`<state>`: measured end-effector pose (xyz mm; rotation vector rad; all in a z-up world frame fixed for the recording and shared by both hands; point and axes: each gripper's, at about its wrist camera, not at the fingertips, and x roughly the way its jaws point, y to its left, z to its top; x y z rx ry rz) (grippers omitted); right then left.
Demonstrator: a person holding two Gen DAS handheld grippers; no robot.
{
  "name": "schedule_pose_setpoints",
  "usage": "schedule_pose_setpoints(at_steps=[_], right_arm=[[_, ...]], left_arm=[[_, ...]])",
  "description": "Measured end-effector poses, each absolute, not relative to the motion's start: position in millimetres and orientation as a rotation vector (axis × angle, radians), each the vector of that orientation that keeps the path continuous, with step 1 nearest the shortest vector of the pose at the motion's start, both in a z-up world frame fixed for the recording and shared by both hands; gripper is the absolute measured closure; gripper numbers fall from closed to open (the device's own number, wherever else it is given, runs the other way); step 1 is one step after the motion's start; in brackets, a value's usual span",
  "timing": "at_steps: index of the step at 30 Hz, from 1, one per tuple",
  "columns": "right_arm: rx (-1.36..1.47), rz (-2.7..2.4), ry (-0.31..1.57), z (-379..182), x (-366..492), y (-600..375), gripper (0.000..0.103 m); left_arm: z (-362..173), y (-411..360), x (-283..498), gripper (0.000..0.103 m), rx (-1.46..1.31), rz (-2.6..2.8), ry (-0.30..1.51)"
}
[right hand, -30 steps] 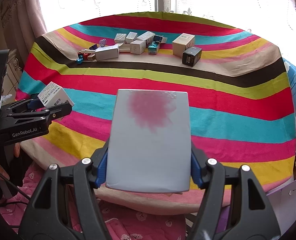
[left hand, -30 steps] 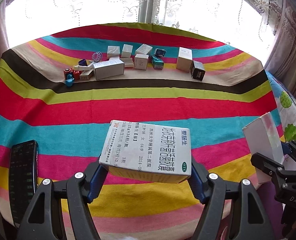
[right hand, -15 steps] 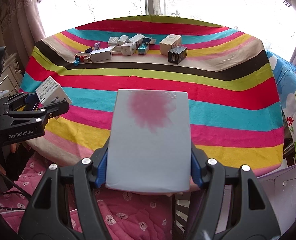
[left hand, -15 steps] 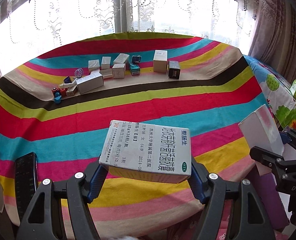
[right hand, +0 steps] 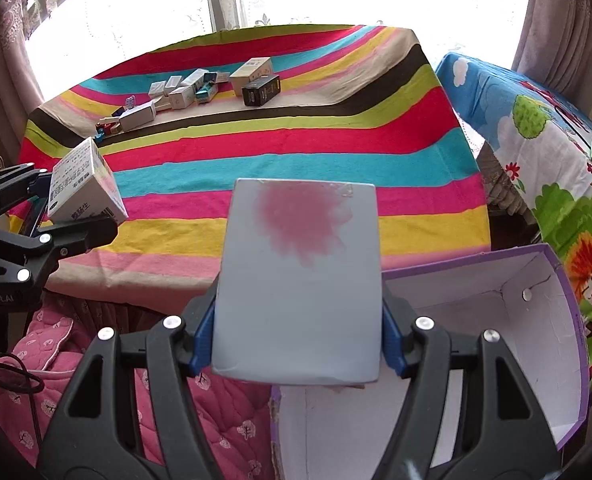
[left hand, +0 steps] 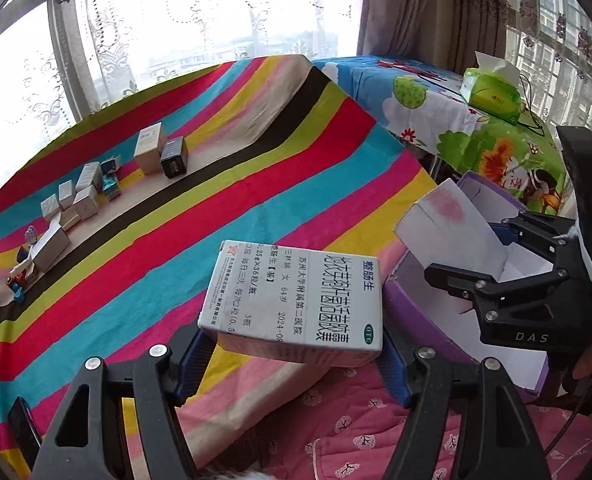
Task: Organize rigid objects
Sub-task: 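Carry both boxes to the purple-rimmed storage box and release them inside, then return the right gripper to the table and grasp the black box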
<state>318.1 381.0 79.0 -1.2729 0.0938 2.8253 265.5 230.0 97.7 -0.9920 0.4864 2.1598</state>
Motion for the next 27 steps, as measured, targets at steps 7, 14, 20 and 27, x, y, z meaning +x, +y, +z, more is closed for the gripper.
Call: schedule_pose_setpoints(at_steps=[7, 14, 20, 27], right_arm=[[-1.211, 2.689, 0.172, 80, 341, 432, 0.034], [-1.169, 2.568, 0.184, 77, 364, 474, 0.033], [-1.183, 2.426, 0.156, 63, 376, 507, 0.033], [-1.248, 2.329, 0.195, 51, 385, 527, 0.021]], left_arm=[[91, 303, 286, 0.031, -0.983, 1.938, 0.57], [71, 350, 307, 0.031, -1.022, 1.809, 0.647], [62, 379, 328, 0.03, -1.013, 1.695, 0.65], [62, 374, 323, 0.021, -1.043, 1.579, 0.458]])
